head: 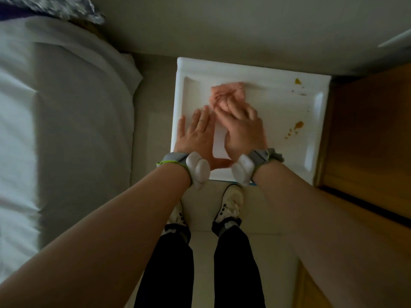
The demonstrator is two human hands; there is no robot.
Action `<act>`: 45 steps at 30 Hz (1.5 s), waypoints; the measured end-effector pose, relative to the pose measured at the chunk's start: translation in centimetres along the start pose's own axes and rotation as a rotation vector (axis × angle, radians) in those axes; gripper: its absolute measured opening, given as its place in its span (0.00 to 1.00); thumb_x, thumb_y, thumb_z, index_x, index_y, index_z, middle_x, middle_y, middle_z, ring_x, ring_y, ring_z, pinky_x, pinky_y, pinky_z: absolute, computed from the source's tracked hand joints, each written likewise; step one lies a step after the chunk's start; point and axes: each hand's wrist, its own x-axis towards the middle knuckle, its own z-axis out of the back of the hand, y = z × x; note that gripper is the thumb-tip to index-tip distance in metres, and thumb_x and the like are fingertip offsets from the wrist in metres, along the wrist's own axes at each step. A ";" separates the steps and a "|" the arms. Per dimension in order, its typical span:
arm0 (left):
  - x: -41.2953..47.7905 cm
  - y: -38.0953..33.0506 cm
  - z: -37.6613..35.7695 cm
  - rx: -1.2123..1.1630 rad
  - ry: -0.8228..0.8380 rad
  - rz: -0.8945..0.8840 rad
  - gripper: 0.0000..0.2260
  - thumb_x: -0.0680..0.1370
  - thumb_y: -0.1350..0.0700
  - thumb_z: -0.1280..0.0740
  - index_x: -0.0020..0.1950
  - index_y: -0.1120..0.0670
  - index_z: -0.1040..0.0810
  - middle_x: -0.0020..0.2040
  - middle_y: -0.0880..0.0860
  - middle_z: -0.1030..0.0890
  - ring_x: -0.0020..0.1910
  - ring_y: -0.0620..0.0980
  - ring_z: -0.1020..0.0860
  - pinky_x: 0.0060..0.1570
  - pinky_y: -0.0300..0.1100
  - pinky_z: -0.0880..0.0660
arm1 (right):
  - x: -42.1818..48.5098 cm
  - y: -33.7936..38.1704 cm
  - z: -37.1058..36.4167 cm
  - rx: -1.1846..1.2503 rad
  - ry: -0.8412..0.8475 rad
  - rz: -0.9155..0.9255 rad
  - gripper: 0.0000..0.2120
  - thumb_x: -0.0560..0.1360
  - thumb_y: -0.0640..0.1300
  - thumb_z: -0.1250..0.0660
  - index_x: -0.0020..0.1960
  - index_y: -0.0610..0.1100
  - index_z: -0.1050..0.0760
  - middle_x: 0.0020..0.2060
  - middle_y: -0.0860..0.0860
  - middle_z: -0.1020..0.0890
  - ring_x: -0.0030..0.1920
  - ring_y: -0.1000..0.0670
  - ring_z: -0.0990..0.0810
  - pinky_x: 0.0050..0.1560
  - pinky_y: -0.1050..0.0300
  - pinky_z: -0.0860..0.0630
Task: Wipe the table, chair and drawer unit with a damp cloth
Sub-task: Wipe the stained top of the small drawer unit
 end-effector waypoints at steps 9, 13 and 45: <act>0.0 0.6 -0.1 0.116 0.080 -0.057 0.65 0.56 0.26 0.32 0.74 0.58 0.65 0.75 0.57 0.68 0.74 0.56 0.65 0.69 0.50 0.65 | -1.7 -5.6 1.9 -0.021 -0.002 -0.437 0.40 0.70 0.34 0.39 0.76 0.54 0.51 0.77 0.50 0.53 0.75 0.39 0.53 0.72 0.39 0.45; 0.0 0.6 0.2 0.095 0.085 -0.052 0.65 0.57 0.30 0.28 0.75 0.59 0.65 0.75 0.57 0.67 0.75 0.57 0.64 0.68 0.48 0.65 | -1.5 -1.8 0.3 0.052 0.056 -0.300 0.42 0.71 0.32 0.45 0.75 0.58 0.60 0.77 0.50 0.61 0.76 0.43 0.63 0.74 0.42 0.58; 0.4 -6.9 -0.6 0.069 0.066 -0.045 0.63 0.59 0.28 0.32 0.74 0.61 0.65 0.75 0.59 0.67 0.75 0.57 0.65 0.72 0.49 0.61 | -8.7 -4.9 -0.8 -0.075 0.154 -0.087 0.41 0.74 0.42 0.37 0.76 0.56 0.58 0.77 0.52 0.57 0.76 0.43 0.62 0.74 0.45 0.59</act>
